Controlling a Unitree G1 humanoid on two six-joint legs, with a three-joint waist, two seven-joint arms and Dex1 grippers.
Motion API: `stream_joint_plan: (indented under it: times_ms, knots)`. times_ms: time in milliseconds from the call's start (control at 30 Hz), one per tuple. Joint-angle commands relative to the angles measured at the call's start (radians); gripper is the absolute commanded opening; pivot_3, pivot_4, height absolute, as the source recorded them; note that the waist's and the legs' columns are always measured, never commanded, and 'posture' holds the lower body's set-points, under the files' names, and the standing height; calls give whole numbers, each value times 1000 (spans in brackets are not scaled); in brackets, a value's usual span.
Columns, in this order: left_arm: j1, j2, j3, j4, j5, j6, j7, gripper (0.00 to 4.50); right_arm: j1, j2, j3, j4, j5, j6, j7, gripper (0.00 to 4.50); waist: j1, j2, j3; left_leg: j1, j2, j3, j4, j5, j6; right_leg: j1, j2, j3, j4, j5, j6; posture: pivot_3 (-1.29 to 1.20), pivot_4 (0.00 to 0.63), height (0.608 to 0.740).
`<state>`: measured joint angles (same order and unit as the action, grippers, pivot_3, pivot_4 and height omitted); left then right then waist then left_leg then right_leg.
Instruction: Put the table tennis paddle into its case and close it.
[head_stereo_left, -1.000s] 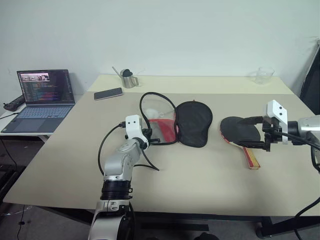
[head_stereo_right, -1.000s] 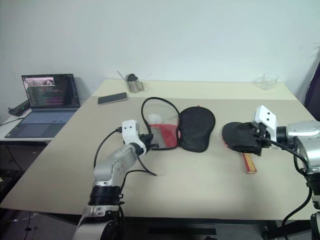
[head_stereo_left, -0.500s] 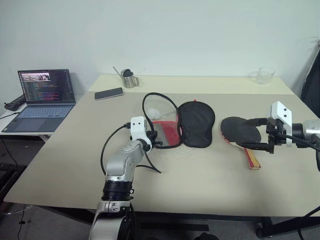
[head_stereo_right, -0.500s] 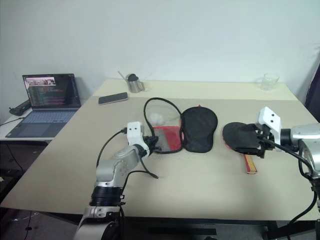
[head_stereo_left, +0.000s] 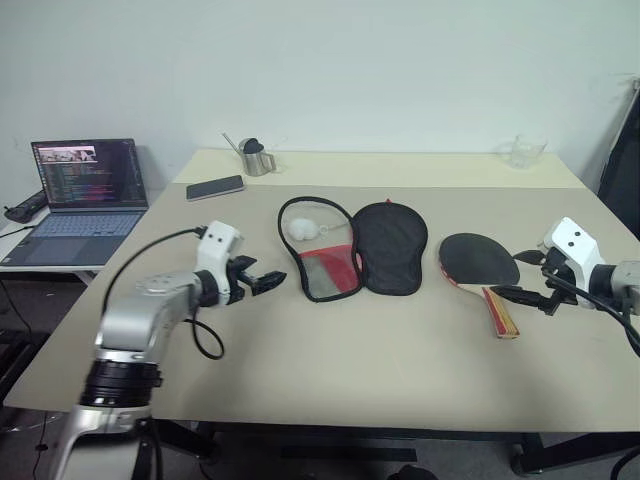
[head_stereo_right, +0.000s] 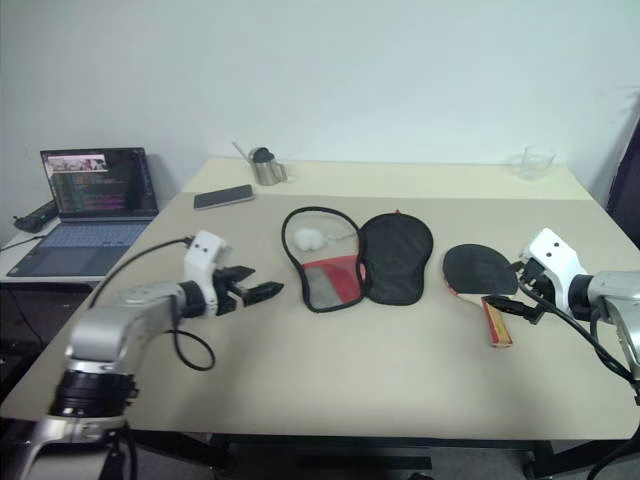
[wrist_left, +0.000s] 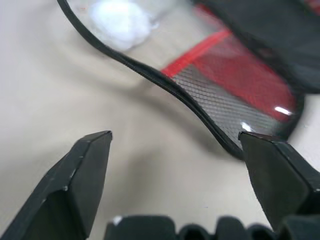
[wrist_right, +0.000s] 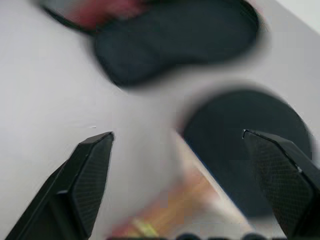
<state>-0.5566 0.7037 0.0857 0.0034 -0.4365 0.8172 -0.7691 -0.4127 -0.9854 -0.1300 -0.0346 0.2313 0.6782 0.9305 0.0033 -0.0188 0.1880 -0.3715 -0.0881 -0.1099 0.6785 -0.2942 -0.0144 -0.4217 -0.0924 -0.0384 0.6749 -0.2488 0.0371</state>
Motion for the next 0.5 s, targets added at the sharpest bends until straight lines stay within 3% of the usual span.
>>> stream_joint_plan:
  times_ms: [33, 133, 233, 367, 500]
  knots:
    - [1, 96, 52, -78, -94, -54, -209, 4492, 62, -21, -101, -162, 5, 229, -115, 4500, 6, 0, 0, -1, 0, -1, 0, 0, 0, 0, 0, -1, -1, 0, 0, 0, 150, 740]
    - [-40, 100, 23, -102, -126, -92, -290, 4492, 78, 104, -180, -298, 59, 500, -235, 4500, 7, 0, 0, -2, 1, -1, 0, -1, 1, -1, 0, -1, -2, 0, 0, 0, 150, 740]
    - [-89, 48, -46, -77, -88, -125, -289, 4492, 51, 250, -172, -338, 39, 642, -370, 4500, 10, -2, -1, -2, 2, -1, 0, -1, 1, 1, 1, -2, -2, 0, -1, 0, 150, 740]
    - [-117, -3, -90, -41, -60, -153, -282, 4492, 0, 430, -153, -292, -41, 648, -571, 4500, 0, -2, -1, -1, 1, 1, 0, -1, 2, 0, 1, 0, -1, 1, 0, 0, 150, 740]
    - [-126, -6, -81, -40, -68, -144, -283, 4492, -9, 523, -165, -231, -98, 650, -702, 4500, -6, -2, -1, -1, 3, 2, -1, -1, 2, -2, 3, 1, -1, 1, -1, 0, 150, 740]
